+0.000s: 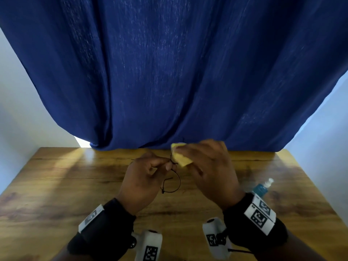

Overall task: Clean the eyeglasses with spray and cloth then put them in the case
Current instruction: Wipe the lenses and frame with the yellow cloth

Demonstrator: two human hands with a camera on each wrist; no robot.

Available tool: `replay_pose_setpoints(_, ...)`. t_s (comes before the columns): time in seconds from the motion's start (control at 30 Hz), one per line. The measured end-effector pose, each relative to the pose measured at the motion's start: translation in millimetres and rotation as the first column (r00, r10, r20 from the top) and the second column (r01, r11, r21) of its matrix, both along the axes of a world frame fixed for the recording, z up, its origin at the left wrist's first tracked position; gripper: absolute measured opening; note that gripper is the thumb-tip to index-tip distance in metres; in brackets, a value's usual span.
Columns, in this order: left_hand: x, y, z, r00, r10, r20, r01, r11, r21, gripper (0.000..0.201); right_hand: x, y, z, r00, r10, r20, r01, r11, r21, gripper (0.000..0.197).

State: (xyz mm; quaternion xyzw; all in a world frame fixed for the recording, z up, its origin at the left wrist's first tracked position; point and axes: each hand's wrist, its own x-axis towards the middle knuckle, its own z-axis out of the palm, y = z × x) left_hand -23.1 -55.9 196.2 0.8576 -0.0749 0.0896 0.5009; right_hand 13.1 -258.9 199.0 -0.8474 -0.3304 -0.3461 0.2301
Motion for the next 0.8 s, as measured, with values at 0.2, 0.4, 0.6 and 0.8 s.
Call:
replay_pose_setpoints(0.2, 1, 1, 0, 1.000, 0.013, 0.002, -0.013, 1.000, -0.016, 0.016, 5, -14, -9, 0.997, -0.051, -0.053, 0.053, 0.998, 0.027, 0.034)
replay_pose_setpoints(0.4, -1, 5, 1, 1.000, 0.004, 0.009, -0.004, 1.000, -0.005, 0.014, -9, 7, -4, 0.997, 0.079, -0.020, -0.081, 0.995, -0.064, 0.027)
replay_pose_setpoints(0.6, -5, 15, 1, 1.000, -0.015, -0.012, 0.016, 1.000, 0.021, 0.016, 1, 0, -6, 0.994, -0.091, -0.066, 0.094, 0.994, 0.051, 0.029)
replay_pose_setpoints(0.8, 1, 23, 5, 0.999, -0.027, 0.019, 0.026, 1.000, 0.016, 0.022, -14, 19, -14, 0.999, 0.042, -0.004, -0.042, 0.997, -0.063, 0.034)
